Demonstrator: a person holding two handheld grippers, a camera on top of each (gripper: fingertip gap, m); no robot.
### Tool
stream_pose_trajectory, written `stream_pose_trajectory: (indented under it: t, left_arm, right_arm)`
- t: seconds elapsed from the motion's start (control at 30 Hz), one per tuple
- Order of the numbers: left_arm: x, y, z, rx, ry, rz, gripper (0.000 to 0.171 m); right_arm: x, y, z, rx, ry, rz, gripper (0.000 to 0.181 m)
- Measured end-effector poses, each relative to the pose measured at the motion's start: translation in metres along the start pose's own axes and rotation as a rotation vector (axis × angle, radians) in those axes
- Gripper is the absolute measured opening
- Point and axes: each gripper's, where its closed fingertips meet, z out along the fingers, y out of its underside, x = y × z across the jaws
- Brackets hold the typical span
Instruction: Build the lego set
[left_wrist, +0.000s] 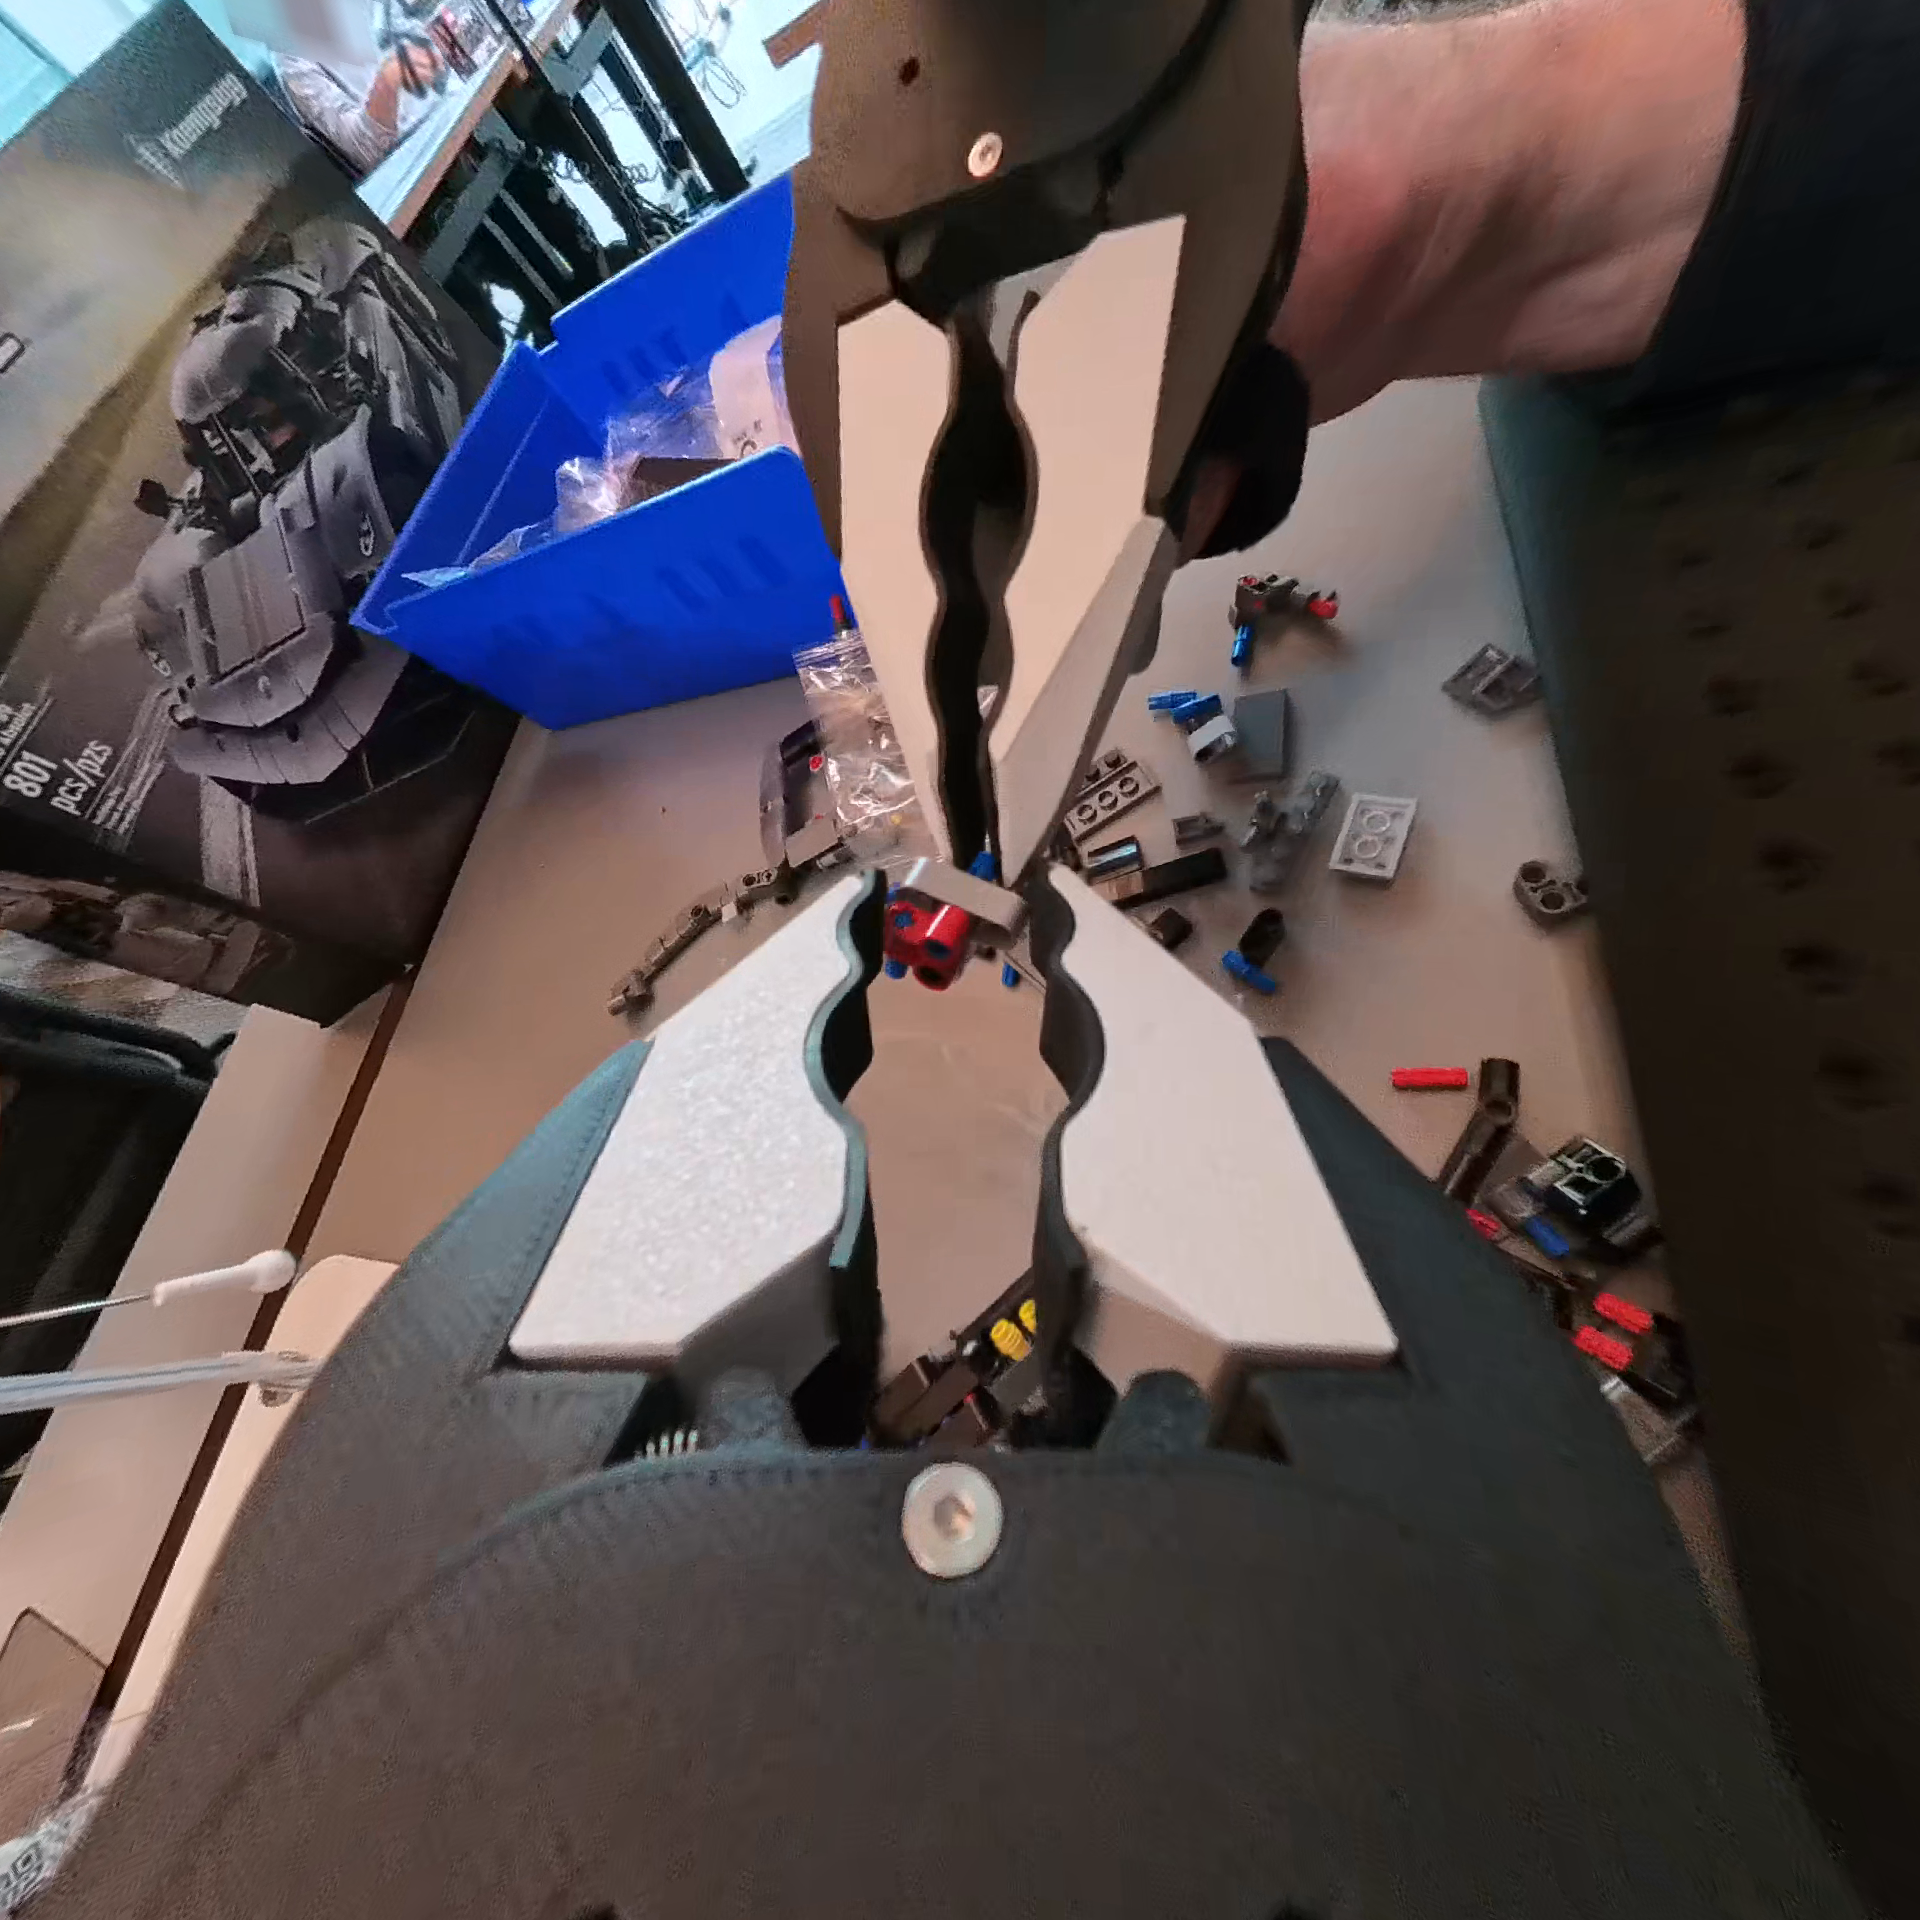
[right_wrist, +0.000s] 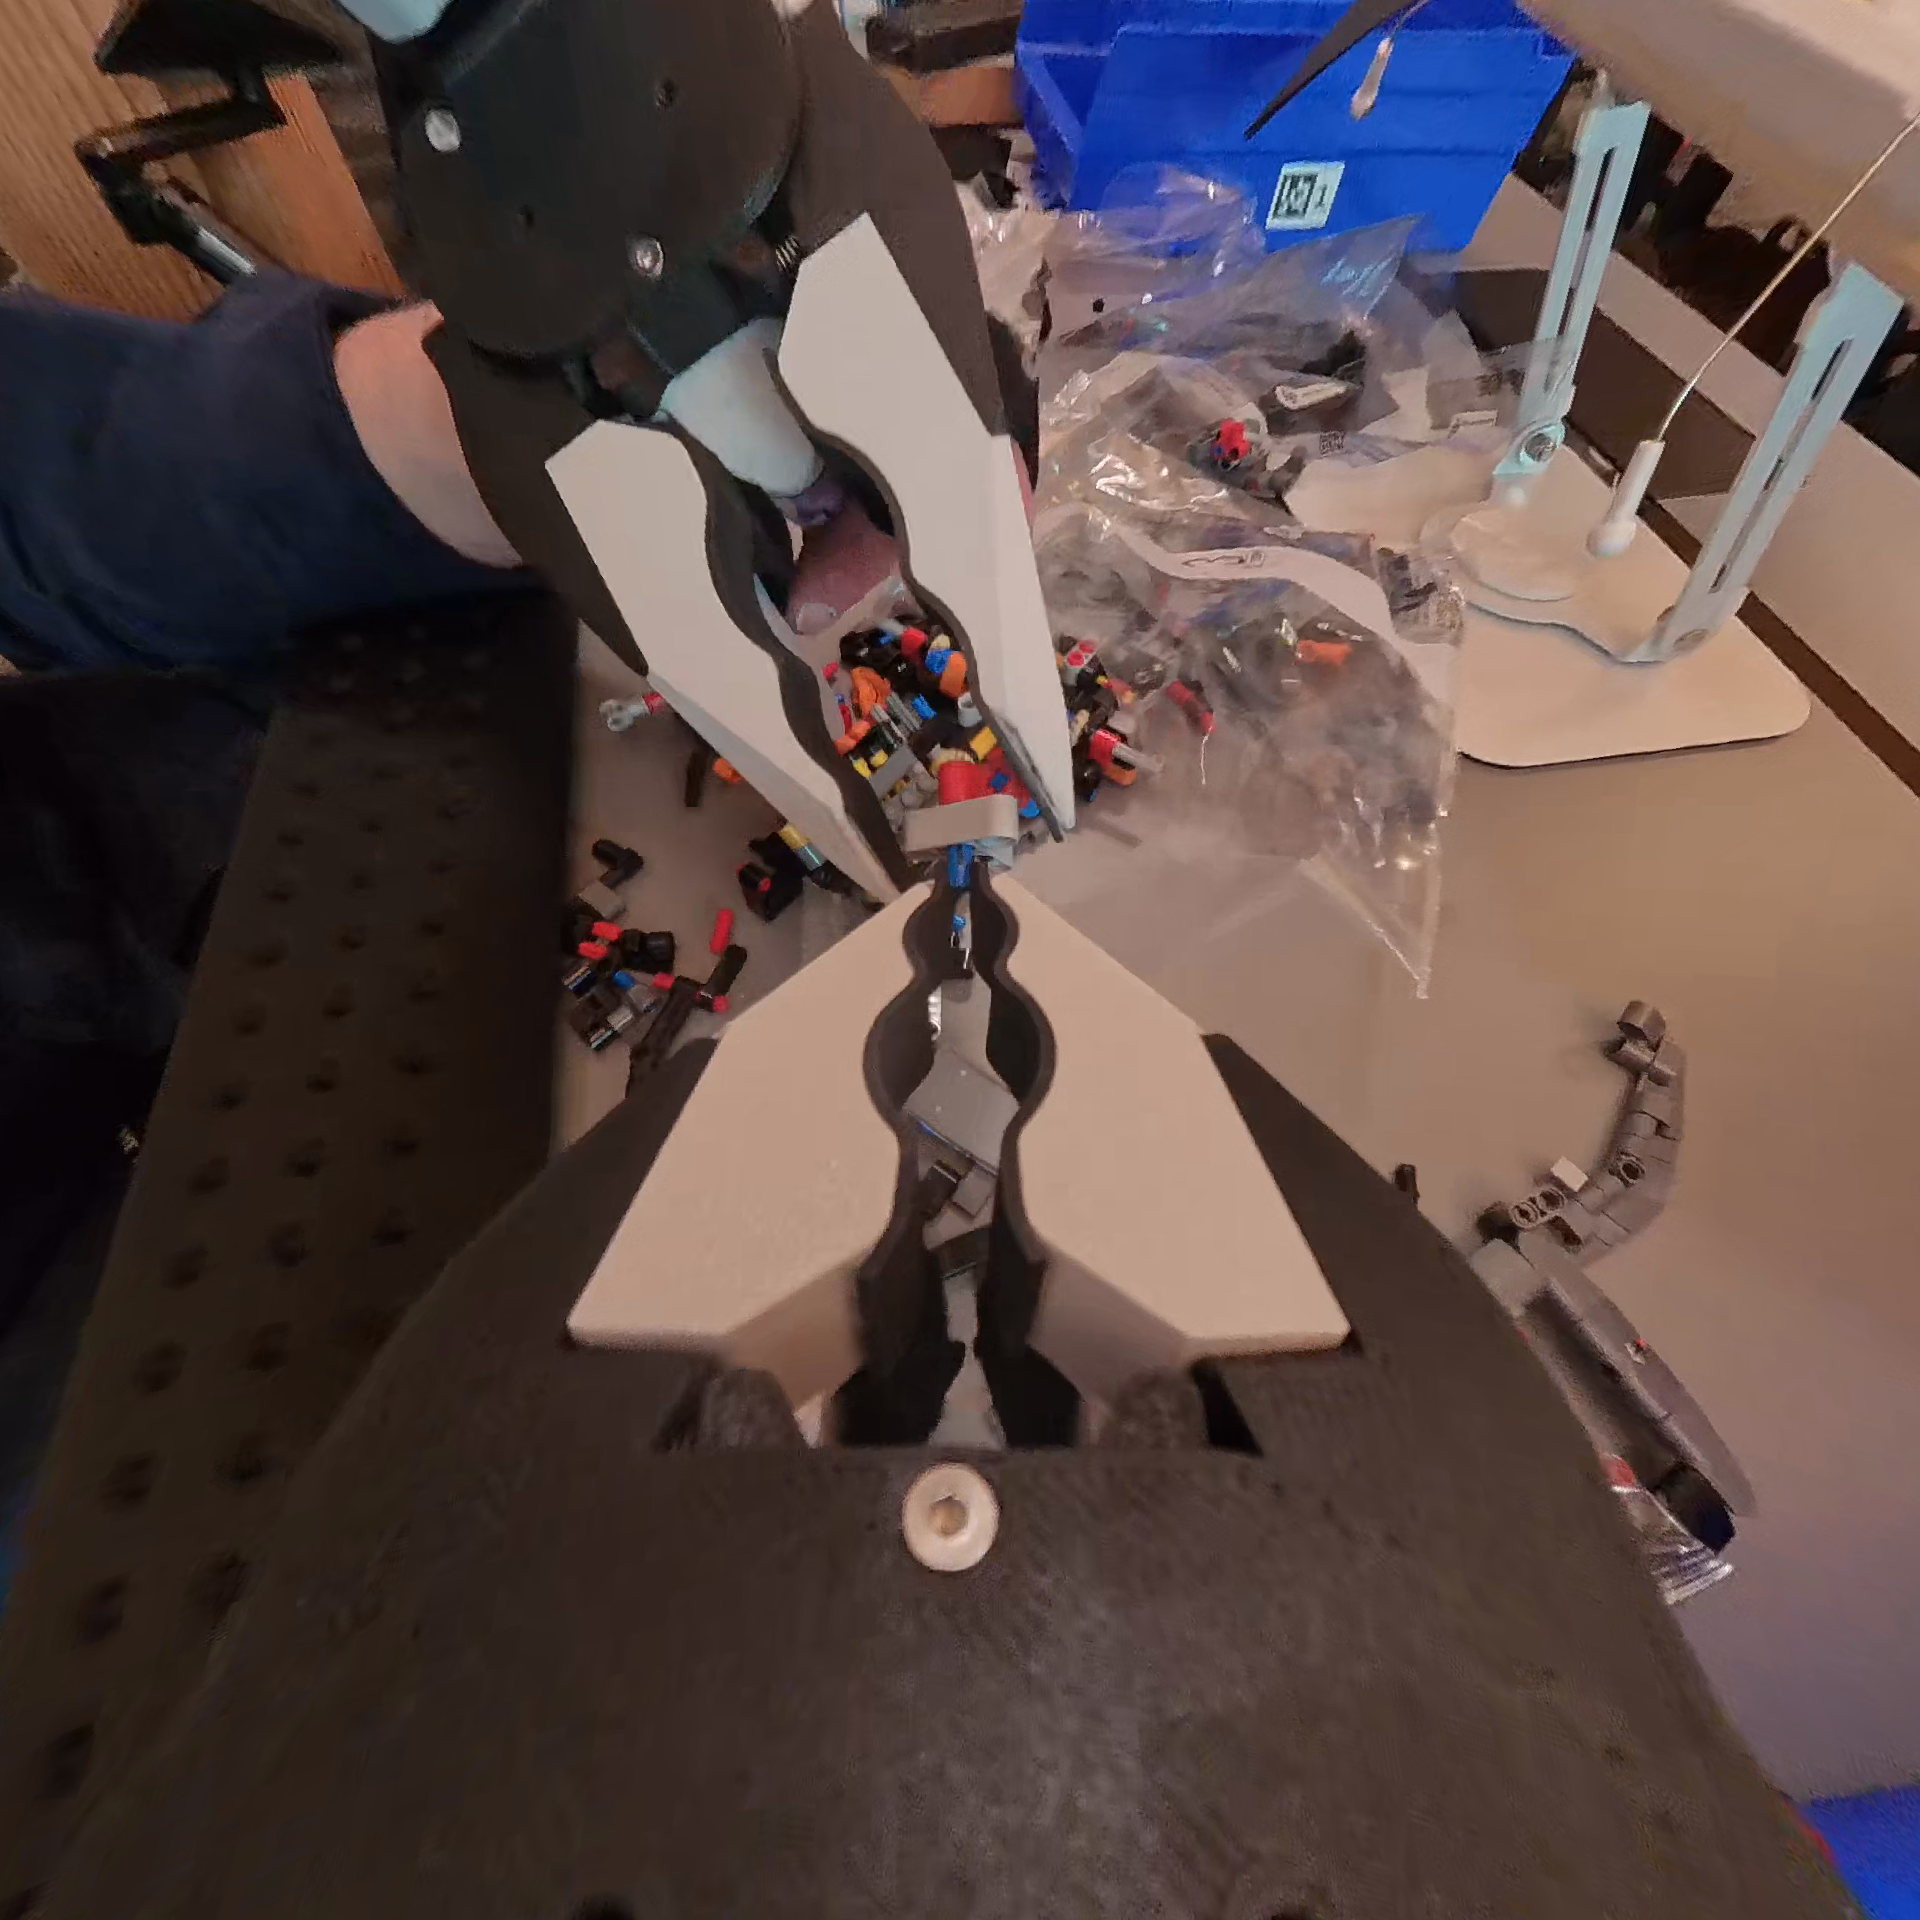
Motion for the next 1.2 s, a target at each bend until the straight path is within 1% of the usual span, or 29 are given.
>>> stream_pose_trajectory:
  t: [0.13, 0.2, 0.3, 0.37, 0.5, 0.6, 0.73, 0.9, 0.97, 1.03, 1.1, 1.2]
  left_arm:
    - [-0.004, -0.007, -0.005, 0.033, -0.020, 0.000, 0.025]
    - [-0.005, -0.006, -0.006, 0.013, -0.056, 0.048, 0.025]
    - [-0.004, -0.001, -0.002, -0.037, -0.082, 0.118, 0.025]
    - [-0.003, -0.003, -0.003, -0.032, -0.089, 0.136, 0.025]
    - [-0.005, -0.003, -0.003, -0.032, -0.095, 0.129, 0.025]
    - [-0.006, -0.004, -0.004, -0.006, -0.082, 0.080, 0.025]
    - [-0.010, -0.018, -0.012, 0.098, -0.074, 0.016, 0.024]
    - [-0.011, -0.027, -0.016, 0.148, -0.088, 0.016, 0.024]
    - [-0.013, -0.028, -0.016, 0.152, -0.100, 0.020, 0.024]
    - [-0.015, -0.023, -0.015, 0.124, -0.120, 0.037, 0.024]
    - [-0.015, -0.025, -0.015, 0.135, -0.127, 0.041, 0.024]
    - [-0.014, -0.027, -0.012, 0.122, -0.148, 0.071, 0.024]
  right_arm:
    - [-0.001, -0.007, -0.003, 0.047, -0.008, 0.011, 0.000]
    - [0.000, -0.009, -0.003, 0.065, -0.008, 0.026, 0.000]
    - [0.002, -0.003, 0.000, 0.036, -0.008, 0.044, 0.000]
    - [0.002, -0.002, 0.001, 0.029, -0.014, 0.053, 0.000]
    - [0.002, -0.004, 0.000, 0.041, -0.007, 0.054, 0.000]
    - [0.003, -0.005, -0.001, 0.048, 0.003, 0.045, 0.000]
    - [0.001, -0.018, -0.009, 0.154, -0.072, 0.122, 0.000]
    - [0.001, -0.027, -0.015, 0.239, -0.129, 0.199, 0.005]
    - [0.001, -0.029, -0.017, 0.264, -0.164, 0.238, 0.006]
    - [0.000, -0.034, -0.022, 0.308, -0.199, 0.269, 0.012]
    - [0.002, -0.039, -0.027, 0.348, -0.220, 0.298, 0.011]
    - [0.001, -0.039, -0.026, 0.351, -0.220, 0.300, 0.010]
